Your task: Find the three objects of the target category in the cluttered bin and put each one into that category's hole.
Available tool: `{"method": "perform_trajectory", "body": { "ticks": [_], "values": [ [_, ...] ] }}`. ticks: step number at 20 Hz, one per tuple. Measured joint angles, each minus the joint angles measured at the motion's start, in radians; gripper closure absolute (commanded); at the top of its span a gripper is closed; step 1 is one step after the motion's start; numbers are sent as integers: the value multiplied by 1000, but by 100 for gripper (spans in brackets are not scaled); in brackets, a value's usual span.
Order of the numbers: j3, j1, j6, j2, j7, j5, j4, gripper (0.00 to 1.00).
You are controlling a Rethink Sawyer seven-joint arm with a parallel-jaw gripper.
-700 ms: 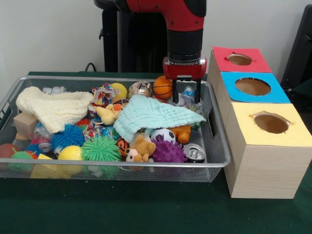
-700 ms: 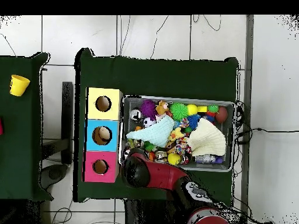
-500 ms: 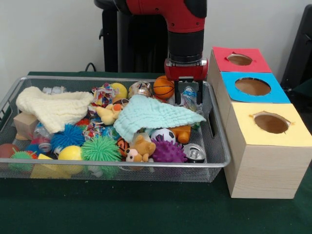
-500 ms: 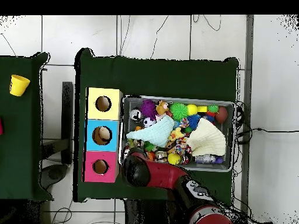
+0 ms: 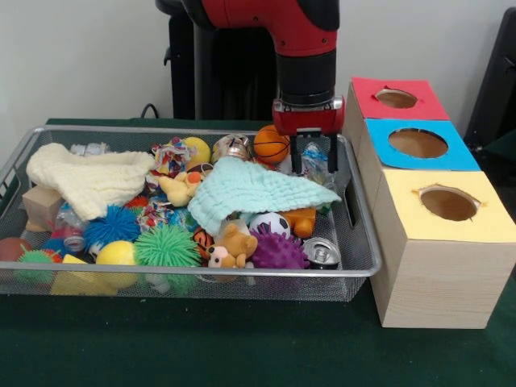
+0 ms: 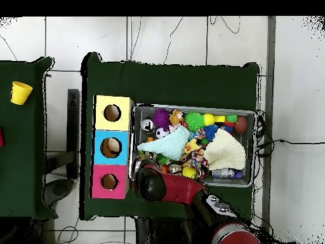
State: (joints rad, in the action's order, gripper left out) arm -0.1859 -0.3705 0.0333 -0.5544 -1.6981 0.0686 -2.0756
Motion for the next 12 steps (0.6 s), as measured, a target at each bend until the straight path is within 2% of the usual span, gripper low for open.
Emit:
{"method": "perform_trajectory", "body": {
  "ticks": [6, 7, 12],
  "values": [
    [0, 3, -57, -2, 0, 0, 1, 0],
    [1, 10, -73, -9, 0, 0, 4, 100],
    [9, 18, -87, -13, 0, 0, 4, 100]
  ]
}}
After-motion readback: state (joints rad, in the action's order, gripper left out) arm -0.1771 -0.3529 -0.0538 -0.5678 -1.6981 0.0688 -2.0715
